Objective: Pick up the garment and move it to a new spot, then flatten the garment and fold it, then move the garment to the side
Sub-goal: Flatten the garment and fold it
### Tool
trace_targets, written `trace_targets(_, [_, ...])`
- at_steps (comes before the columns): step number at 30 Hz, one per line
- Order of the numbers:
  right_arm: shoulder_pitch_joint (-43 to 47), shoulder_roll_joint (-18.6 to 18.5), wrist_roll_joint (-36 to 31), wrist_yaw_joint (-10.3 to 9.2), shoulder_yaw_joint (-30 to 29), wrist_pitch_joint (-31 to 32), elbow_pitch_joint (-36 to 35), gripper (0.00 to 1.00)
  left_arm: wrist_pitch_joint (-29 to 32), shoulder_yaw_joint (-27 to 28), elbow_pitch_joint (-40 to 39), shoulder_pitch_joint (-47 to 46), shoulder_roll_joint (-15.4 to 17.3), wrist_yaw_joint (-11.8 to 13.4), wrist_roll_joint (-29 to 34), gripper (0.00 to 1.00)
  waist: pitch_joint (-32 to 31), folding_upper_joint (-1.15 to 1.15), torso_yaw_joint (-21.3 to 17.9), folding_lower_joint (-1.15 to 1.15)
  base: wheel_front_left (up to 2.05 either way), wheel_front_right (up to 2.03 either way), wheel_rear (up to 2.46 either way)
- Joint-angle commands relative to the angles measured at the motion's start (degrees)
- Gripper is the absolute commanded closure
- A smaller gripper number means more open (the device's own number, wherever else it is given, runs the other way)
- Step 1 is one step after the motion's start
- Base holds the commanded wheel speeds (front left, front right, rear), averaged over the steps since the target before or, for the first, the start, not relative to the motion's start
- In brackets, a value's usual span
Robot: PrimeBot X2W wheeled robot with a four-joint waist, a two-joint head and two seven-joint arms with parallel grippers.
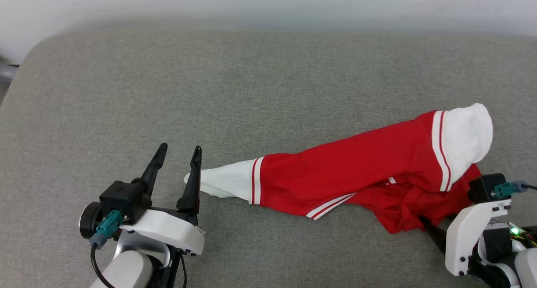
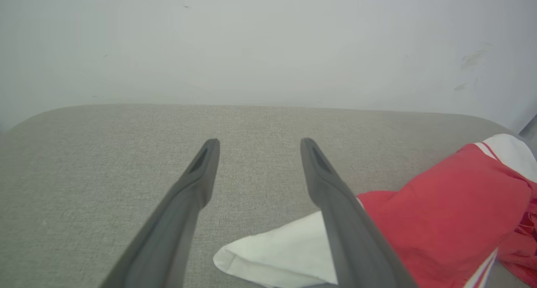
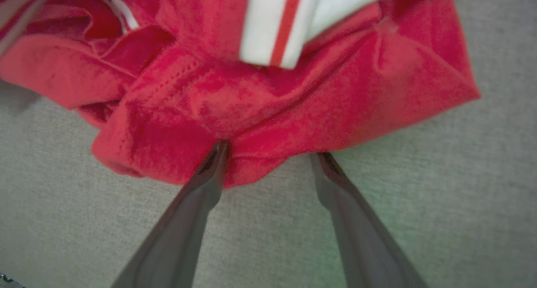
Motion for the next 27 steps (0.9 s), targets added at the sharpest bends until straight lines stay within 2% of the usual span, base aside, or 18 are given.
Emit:
trace_targets(1, [-0.06,0.11,1.37,-0.03,1.85,1.61,2.41,0.00,-0.36,0.11,0.42,-0.40,-0.47,-0.17,-0.18,0.00,0.82,0.00,0.76,0.00,0.00,0.00,0.00])
trace_targets(2, [0.06,0.23,2.03,-0.01,2.84,2.61,3.49,0.00,-0.49,0.25,0.53,-0.44,-0.63,-0.20,-0.20,0.00,0.94,0.00,0.82,0.00,0.00,0.00,0.00])
trace_targets(3, [0.24,0.42,2.90,0.06,3.68,3.27,4.35,0.38,-0.50,0.32,0.64,-0.41,-0.72,-0.25,-0.17,0.00,1.02,0.00,0.84,0.00,0.00,0.00,0.00])
trace_targets(5, [-0.01,0.70,4.42,0.09,5.01,3.52,5.00,1.00,-0.70,0.57,0.88,-0.27,-0.79,-0.21,-0.12,0.00,1.09,0.00,0.68,0.00,0.00,0.00,0.00])
trace_targets(10, [-1.63,0.17,6.22,0.05,4.65,-0.10,0.56,1.00,-0.93,0.92,1.27,0.28,-0.42,-0.24,0.18,0.00,0.04,0.00,-0.82,0.00,0.00,0.00,0.00])
trace_targets(15, [0.51,0.28,6.21,-0.03,3.92,-1.89,-9.54,1.00,-0.76,0.84,1.13,0.78,-0.12,-0.25,0.29,0.00,-1.31,0.00,-2.52,0.00,0.00,0.00,0.00])
trace_targets(22, [11.41,3.31,7.13,-0.03,5.52,4.20,-22.79,1.00,-0.43,0.75,0.76,1.41,0.40,0.18,-0.03,0.00,-2.45,0.00,-4.10,0.00,0.00,0.00,0.00])
trace_targets(27, [18.59,6.17,6.67,-0.03,7.44,7.74,-23.74,1.00,0.15,0.23,0.25,1.64,0.72,0.33,0.19,0.00,-2.69,0.00,-4.20,0.00,0.00,0.00,0.00])
